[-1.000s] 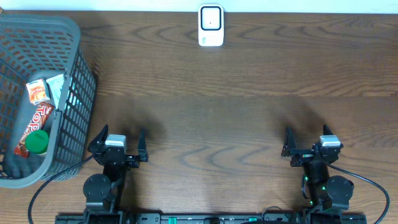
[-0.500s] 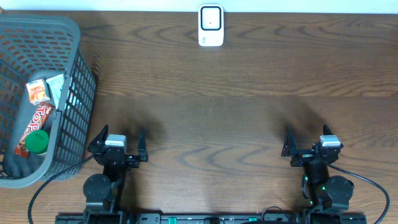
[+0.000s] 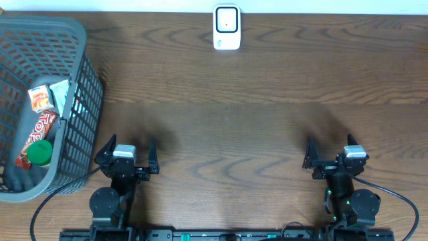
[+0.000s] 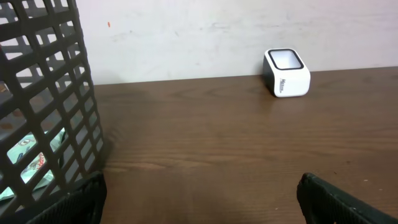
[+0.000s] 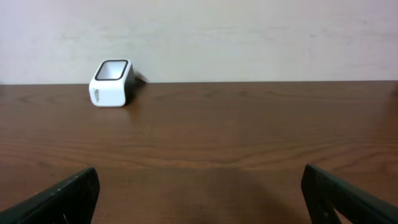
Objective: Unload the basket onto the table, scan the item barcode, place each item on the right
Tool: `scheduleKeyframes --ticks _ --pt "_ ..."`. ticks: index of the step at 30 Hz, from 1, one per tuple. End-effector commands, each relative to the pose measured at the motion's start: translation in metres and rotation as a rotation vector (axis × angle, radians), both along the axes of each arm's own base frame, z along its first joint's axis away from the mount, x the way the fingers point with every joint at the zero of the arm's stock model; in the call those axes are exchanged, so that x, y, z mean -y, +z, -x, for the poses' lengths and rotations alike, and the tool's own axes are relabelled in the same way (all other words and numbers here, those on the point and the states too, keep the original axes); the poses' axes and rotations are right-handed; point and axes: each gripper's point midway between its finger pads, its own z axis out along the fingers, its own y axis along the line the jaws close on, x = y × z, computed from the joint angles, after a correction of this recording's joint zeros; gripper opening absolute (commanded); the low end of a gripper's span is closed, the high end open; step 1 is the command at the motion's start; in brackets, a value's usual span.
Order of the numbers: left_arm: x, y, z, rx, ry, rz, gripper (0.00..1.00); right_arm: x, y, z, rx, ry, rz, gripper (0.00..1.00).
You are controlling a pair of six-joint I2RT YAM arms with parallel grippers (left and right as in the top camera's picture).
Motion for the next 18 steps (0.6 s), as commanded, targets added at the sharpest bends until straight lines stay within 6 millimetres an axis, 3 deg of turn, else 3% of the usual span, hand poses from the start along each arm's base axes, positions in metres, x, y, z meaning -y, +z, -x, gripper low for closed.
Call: scheduleKeyframes --ticks 1,10,12,18 --pt "-0.002 -0.016 0.000 -0.036 0.009 0.007 0.98 -0.001 -0.002 0.000 -0.007 0.004 -0.007 0.99" --pt "0.009 -0.012 0.003 -0.053 -0.049 0.054 0.98 -0.001 -0.002 0.000 -0.007 0.004 -0.007 0.99" --pt "0.009 -0.004 0.005 -0.062 -0.046 0.079 0.98 -0.001 -0.002 0.000 -0.007 0.004 -0.007 0.99" --pt "0.012 0.066 0.010 -0.007 -0.065 0.096 0.98 -0.001 -0.002 0.000 -0.007 0.004 -0.007 0.99"
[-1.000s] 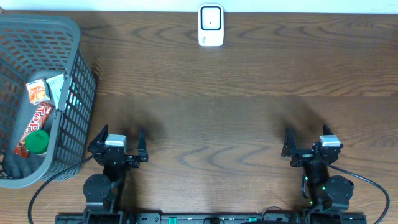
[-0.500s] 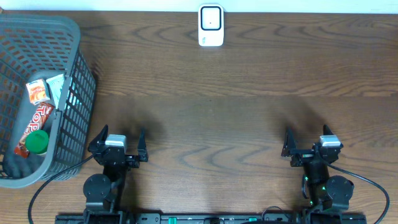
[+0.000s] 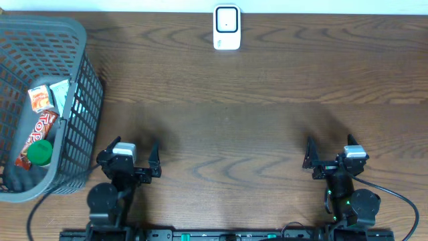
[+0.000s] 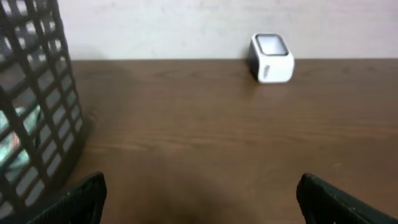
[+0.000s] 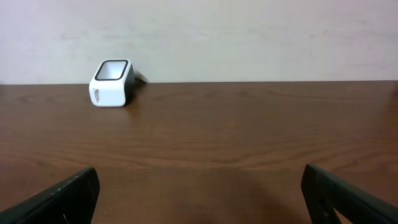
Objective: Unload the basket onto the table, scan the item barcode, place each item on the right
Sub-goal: 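Move the left gripper into the basket over the green-capped bottle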
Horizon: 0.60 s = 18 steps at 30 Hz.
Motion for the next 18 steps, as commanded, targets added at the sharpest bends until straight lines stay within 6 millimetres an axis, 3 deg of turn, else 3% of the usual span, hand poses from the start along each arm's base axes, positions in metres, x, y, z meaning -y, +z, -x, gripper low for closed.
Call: scheduleKeyframes --ticks 1,5,10,18 --pt "0.003 0.068 0.004 0.088 -0.015 0.025 0.98 -0.001 -0.002 0.000 -0.008 0.004 -0.007 0.99" --pt "0.003 0.104 0.006 -0.025 -0.014 0.023 0.98 -0.001 -0.002 0.000 -0.008 0.004 -0.007 0.99" --pt "0.022 0.119 0.026 -0.287 -0.124 0.057 0.98 -0.001 -0.002 0.000 -0.008 0.004 -0.007 0.99" --pt "0.019 0.153 0.030 -0.390 -0.087 0.090 0.98 -0.001 -0.002 0.000 -0.008 0.003 -0.007 0.99"
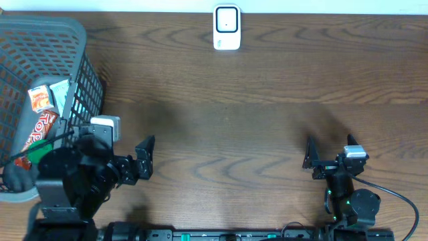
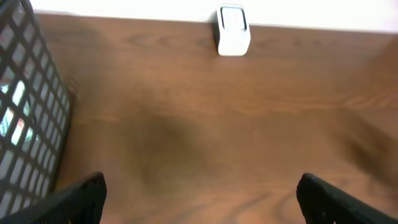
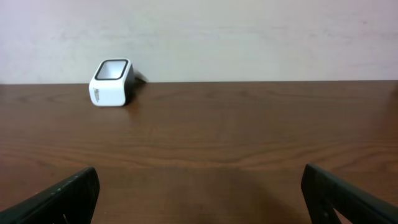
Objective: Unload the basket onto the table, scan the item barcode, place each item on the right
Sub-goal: 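Move the left gripper into the basket over the green-capped bottle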
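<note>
The white barcode scanner (image 1: 227, 27) stands at the table's far edge, also in the left wrist view (image 2: 232, 30) and the right wrist view (image 3: 112, 83). A grey mesh basket (image 1: 83, 100) at the far left holds an orange packet (image 1: 40, 99), a red packet (image 1: 41, 128) and a green-capped item (image 1: 32, 152). My left gripper (image 2: 200, 191) is raised beside the basket, open and holding nothing. My right gripper (image 3: 199, 186) sits low at the front right, open and holding nothing.
The brown wooden table (image 1: 267, 120) stretches between the grippers and the scanner. The basket's wall (image 2: 25, 124) fills the left edge of the left wrist view. A pale wall (image 3: 249, 37) rises behind the table.
My left arm has risen and now looms larger in the overhead view, next to the basket. Its camera looks down on the table from higher up. The right arm has not moved.
Both grippers rested low at the front edge, open and holding nothing. Then the left gripper's view had swung so the scanner sat nearer its middle. Now the left arm is lifted beside the basket, while the right arm stays at rest.
</note>
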Tool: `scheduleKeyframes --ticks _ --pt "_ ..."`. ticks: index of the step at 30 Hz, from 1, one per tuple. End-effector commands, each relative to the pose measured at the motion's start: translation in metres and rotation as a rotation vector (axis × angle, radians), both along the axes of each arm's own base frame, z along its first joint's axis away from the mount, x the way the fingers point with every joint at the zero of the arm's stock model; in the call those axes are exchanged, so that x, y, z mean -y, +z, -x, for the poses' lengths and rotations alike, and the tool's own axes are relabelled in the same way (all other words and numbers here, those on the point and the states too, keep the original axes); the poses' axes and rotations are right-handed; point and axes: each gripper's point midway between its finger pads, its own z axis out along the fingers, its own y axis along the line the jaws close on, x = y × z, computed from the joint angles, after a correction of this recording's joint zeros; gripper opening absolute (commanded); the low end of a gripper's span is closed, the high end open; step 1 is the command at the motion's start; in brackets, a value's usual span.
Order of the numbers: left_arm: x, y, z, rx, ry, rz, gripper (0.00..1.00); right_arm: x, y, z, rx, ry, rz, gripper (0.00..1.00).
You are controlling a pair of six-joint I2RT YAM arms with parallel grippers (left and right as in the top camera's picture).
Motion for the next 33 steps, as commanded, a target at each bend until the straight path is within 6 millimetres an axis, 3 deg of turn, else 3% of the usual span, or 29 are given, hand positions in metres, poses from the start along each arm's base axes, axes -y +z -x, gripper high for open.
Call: scheduleKeyframes --ticks 1,12,17,20,24,33 --pt "-0.004 0.031 -0.002 -0.011 0.033 0.003 0.98 -0.001 -0.002 0.000 -0.007 0.004 -0.006 0.99" --pt "-0.015 0.094 -0.035 -0.179 0.082 -0.050 0.98 -0.001 -0.002 0.000 -0.007 0.004 -0.006 0.99" --pt "-0.036 0.118 -0.054 -0.160 0.187 -0.119 0.98 -0.001 -0.002 0.000 -0.007 0.004 -0.006 0.99" --pt "-0.061 0.126 -0.061 -0.145 0.319 -0.155 0.98 -0.001 -0.002 0.000 -0.007 0.004 -0.006 0.99" --pt "-0.111 0.128 -0.059 -0.153 0.590 -0.168 0.98 -0.001 -0.002 0.000 -0.007 0.004 -0.006 0.99" --pt "-0.217 0.106 -0.042 -0.243 1.095 -0.022 0.98 -0.001 -0.002 0.000 -0.007 0.004 -0.006 0.99"
